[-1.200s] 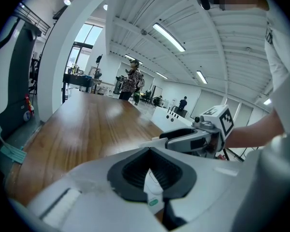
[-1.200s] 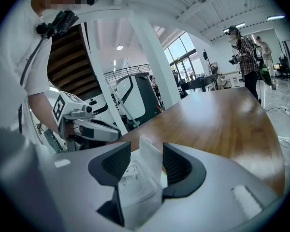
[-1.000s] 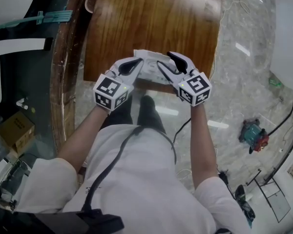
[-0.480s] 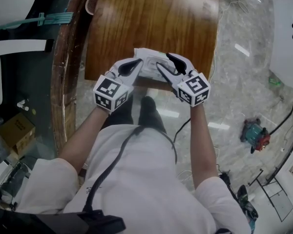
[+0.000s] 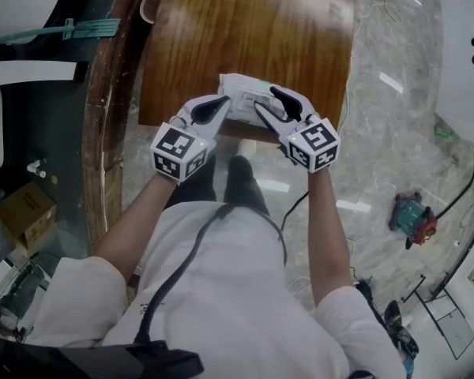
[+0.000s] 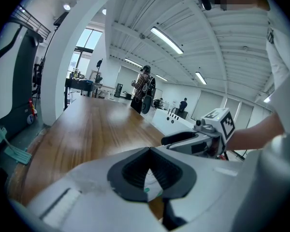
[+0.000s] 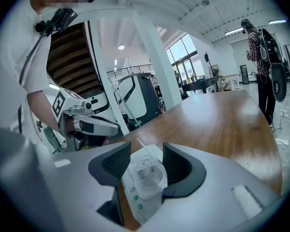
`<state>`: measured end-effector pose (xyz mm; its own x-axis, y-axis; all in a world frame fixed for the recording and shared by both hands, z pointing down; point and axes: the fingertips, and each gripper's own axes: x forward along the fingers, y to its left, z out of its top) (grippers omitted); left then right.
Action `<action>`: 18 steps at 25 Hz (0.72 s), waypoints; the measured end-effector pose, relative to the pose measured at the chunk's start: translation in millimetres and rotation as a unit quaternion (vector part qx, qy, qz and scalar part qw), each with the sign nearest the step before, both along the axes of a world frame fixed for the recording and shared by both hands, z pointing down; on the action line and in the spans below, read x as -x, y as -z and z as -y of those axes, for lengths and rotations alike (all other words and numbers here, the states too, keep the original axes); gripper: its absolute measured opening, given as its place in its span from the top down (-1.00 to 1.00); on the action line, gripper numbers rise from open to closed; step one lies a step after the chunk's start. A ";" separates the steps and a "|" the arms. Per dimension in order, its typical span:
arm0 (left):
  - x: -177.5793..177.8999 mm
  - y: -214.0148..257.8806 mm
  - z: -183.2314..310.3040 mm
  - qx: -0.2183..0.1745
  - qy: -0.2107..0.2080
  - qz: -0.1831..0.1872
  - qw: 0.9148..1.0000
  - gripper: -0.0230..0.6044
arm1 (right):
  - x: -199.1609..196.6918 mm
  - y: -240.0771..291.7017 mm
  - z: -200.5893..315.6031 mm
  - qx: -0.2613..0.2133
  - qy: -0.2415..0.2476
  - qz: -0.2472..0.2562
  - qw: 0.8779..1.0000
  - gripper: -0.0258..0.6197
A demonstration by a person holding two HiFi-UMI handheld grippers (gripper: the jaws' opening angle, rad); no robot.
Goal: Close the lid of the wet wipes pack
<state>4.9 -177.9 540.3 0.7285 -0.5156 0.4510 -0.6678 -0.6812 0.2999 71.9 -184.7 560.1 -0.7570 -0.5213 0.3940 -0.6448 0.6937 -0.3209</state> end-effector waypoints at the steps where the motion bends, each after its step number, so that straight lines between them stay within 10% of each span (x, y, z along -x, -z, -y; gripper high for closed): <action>1: 0.7 -0.4 -1.3 0.000 0.001 0.000 1.000 0.92 | 0.2 -0.6 -0.8 0.000 0.000 -0.001 1.000 0.29; 18: 4.7 1.9 -15.9 -0.002 -0.003 -0.002 1.000 0.92 | 5.7 -5.3 -17.5 0.004 0.006 -0.013 1.000 0.29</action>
